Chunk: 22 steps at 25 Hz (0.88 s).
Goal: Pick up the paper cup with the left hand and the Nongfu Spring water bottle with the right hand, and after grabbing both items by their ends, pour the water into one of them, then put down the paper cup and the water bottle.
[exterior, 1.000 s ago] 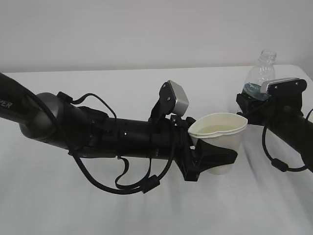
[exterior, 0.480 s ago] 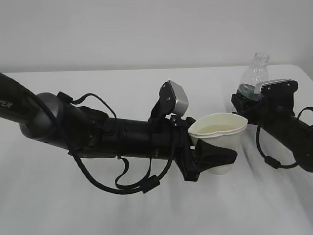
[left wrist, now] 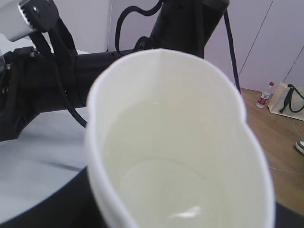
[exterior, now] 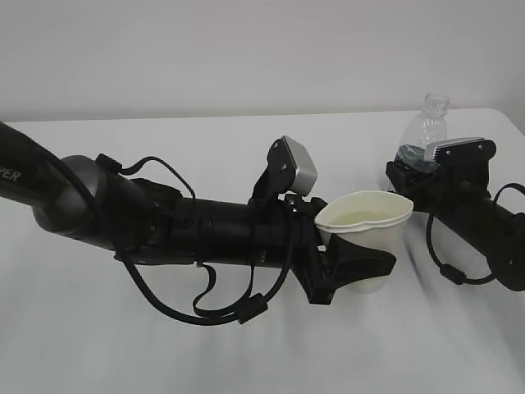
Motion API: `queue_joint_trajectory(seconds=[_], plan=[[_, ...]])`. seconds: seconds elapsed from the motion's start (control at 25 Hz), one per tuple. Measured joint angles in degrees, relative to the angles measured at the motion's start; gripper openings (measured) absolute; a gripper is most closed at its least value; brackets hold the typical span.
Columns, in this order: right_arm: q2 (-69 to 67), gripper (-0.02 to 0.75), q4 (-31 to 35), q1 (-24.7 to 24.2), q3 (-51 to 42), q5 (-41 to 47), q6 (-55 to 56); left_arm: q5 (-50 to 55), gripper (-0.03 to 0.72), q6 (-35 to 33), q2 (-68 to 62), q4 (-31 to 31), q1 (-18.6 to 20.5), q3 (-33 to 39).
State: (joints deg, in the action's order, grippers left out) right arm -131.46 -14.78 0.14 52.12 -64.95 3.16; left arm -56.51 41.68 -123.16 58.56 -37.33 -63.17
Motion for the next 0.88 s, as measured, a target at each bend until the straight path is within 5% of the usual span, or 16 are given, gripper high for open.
queue_joint_trajectory(seconds=[0.16,0.52,0.88], plan=[[0.0,0.377,0.0,0.0,0.0,0.0,0.0,0.1,0.394,0.0,0.0,0.0,0.0,0.0],[0.0,0.578,0.0,0.0,0.0,0.0,0.2,0.2,0.394,0.0,0.0,0.0,0.0,0.0],[2.0,0.598,-1.8,0.0,-0.3,-0.1,0.2,0.2,0.394,0.0,0.0,0.0,0.0,0.0]])
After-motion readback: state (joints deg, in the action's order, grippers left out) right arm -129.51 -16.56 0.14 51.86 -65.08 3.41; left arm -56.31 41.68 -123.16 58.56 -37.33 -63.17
